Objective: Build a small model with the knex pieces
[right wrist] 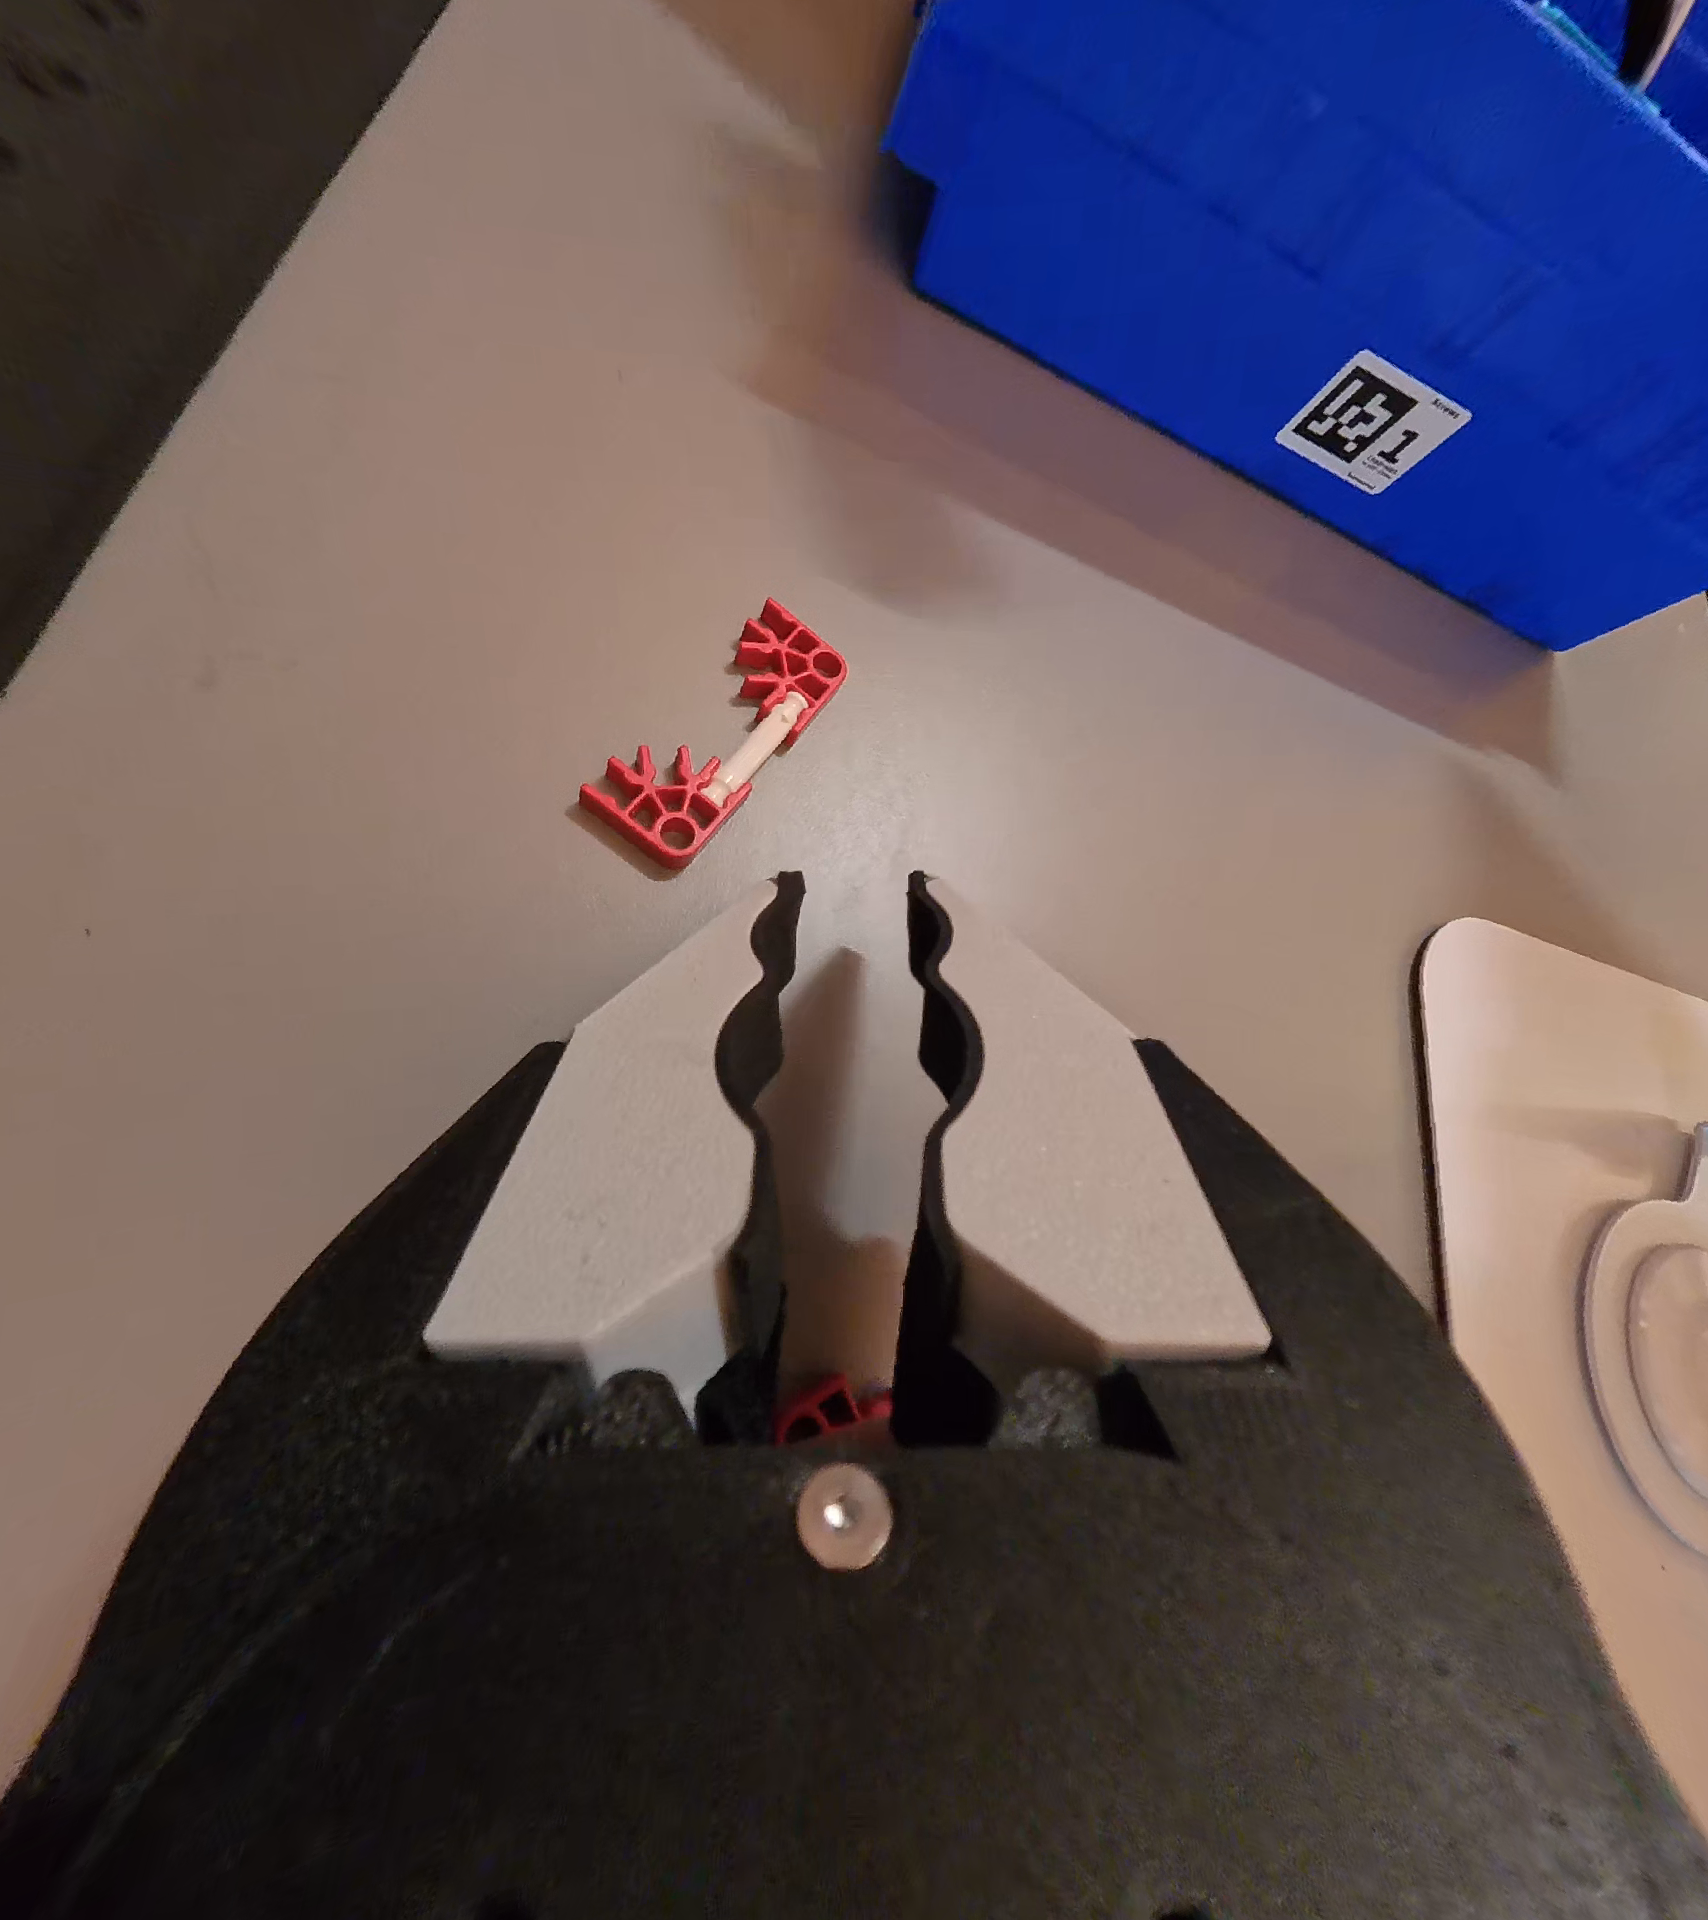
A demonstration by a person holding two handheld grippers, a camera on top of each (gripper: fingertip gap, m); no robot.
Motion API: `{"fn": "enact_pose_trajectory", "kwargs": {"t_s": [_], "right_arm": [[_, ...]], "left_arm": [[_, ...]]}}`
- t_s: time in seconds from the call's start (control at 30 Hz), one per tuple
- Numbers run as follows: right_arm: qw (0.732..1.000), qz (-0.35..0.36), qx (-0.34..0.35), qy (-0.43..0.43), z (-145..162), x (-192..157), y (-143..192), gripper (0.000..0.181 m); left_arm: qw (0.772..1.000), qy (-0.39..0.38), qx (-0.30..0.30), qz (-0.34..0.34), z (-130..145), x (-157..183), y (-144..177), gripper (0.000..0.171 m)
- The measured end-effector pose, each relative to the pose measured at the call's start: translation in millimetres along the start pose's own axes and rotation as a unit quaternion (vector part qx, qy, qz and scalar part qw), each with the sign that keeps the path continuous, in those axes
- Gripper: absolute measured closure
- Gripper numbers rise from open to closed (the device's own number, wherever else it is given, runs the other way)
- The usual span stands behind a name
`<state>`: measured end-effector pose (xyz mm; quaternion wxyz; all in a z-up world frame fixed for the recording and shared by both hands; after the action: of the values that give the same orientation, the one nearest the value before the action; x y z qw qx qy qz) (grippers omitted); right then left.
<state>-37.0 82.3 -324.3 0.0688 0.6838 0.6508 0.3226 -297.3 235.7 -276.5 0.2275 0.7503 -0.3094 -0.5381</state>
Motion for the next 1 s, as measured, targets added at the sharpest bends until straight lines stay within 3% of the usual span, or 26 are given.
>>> {"fn": "enact_pose_trajectory", "kwargs": {"t_s": [0.13, 0.23, 0.3, 0.43, 0.6, 0.7, 0.8, 1.0], "right_arm": [[1.0, 0.013, -0.002, 0.01, -3.6, 3.3, 1.7, 0.162], [1.0, 0.023, 0.003, 0.015, -9.3, 6.3, 4.1, 0.162], [0.999, 0.032, 0.002, 0.023, -12.4, 8.5, 4.7, 0.162], [0.998, 0.04, -0.006, 0.042, -15.9, 9.0, 4.3, 0.162], [0.997, 0.045, -0.012, 0.061, -18.7, 8.3, 3.3, 0.162], [0.996, 0.059, -0.012, 0.06, -21.4, 13.0, 4.8, 0.162], [0.996, 0.074, -0.001, 0.045, -26.6, 19.8, 8.2, 0.162], [0.992, 0.093, 0.074, -0.035, -54.2, 35.9, 21.0, 0.16]], "left_arm": [[0.996, -0.061, -0.004, -0.062, -2.5, -13.3, 8.4, 0.11], [0.976, -0.179, -0.042, -0.119, 4.1, -21.4, 12.4, 0.11], [0.971, -0.198, -0.029, -0.131, 1.3, -18.5, 12.8, 0.11], [0.926, -0.31, -0.03, -0.212, -5.0, -26.8, 18.8, 0.11], [0.899, -0.374, -0.065, -0.22, 2.6, -30.8, 20.5, 0.11], [0.912, -0.34, -0.047, -0.225, 0.6, -37.1, 28.9, 0.11], [0.943, -0.253, 0.024, -0.216, -11.9, -34.7, 39.3, 0.11], [0.958, -0.149, 0.114, -0.219, -51.0, -36.4, 69.9, 0.11]]}}
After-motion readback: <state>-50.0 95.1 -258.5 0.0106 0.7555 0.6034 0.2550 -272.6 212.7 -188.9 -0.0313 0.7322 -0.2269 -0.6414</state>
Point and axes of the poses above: each gripper's, where its closed fingertips meet, y back along the fingers, z out of its underside, x = y × z across the jaws, the point moved 3 cm from there along y, back along the fingers, and after that the axes turned 7 degrees about x, right-handed, at the moved point
